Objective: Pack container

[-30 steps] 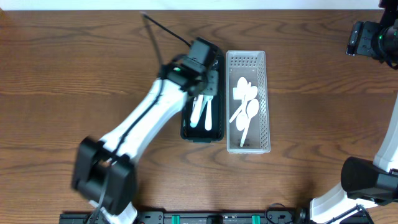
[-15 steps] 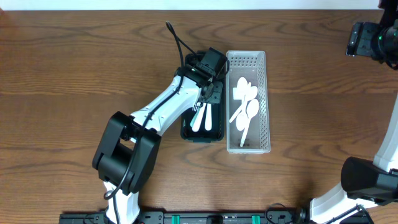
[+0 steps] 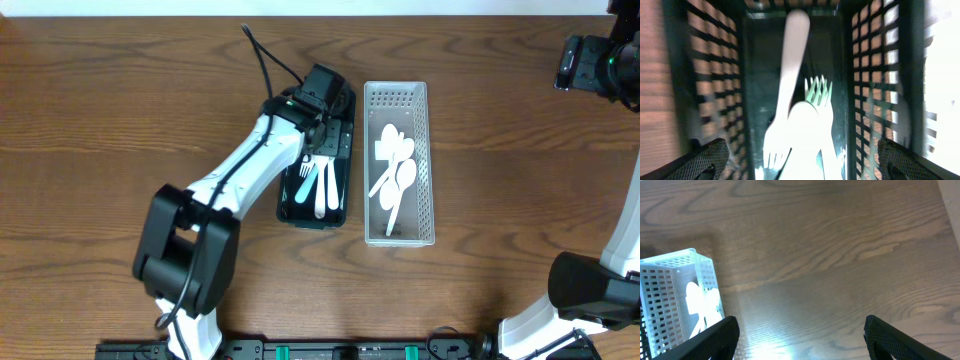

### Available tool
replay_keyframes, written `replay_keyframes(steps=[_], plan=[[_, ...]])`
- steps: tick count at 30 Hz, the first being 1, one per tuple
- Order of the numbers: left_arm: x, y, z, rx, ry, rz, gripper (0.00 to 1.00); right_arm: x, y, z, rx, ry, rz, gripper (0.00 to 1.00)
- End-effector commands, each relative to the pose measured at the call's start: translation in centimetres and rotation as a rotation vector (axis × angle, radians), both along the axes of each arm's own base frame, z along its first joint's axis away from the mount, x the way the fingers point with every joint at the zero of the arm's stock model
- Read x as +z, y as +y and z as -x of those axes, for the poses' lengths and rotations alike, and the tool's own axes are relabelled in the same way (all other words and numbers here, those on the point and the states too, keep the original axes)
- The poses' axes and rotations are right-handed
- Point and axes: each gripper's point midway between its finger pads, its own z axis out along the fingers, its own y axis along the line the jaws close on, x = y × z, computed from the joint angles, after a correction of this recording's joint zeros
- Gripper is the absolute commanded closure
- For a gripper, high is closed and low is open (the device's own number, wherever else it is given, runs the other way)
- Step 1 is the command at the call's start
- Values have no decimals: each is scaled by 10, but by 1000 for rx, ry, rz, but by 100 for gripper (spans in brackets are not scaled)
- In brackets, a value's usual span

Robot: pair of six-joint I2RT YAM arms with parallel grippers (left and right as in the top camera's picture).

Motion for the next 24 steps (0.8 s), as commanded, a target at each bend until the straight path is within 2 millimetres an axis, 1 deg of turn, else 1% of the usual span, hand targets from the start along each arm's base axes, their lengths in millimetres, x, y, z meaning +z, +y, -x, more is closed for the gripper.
replay_keyframes(steps=[1, 4, 8, 10, 12, 14, 16, 18, 19, 21, 24], plan=[[46, 9, -10, -14, -129, -16, 2, 2, -3, -1, -1, -9, -6, 17], [75, 21, -14, 0, -214, -47, 2, 4, 3, -5, 17, -26, -14, 17], [115, 43, -16, 54, -292, -15, 2, 7, 16, -16, 56, -56, -6, 17], [136, 62, -19, 110, -334, 9, 2, 10, 27, -23, 88, -78, -1, 17], [154, 85, -20, 164, -372, 19, 2, 12, 41, -33, 122, -106, 1, 16], [169, 114, -21, 228, -401, 20, 2, 14, 58, -43, 163, -132, 2, 15], [177, 140, -22, 286, -418, 14, 2, 13, 79, -55, 212, -151, 4, 13], [180, 162, -24, 337, -425, 5, 2, 8, 97, -67, 253, -160, 2, 10], [180, 175, -25, 366, -427, -1, 2, 2, 108, -76, 274, -165, 0, 8], [182, 194, -29, 413, -437, -8, 2, -9, 122, -94, 301, -173, -1, 1], [186, 215, -34, 461, -463, -11, 2, -32, 135, -129, 346, -198, 16, 1]])
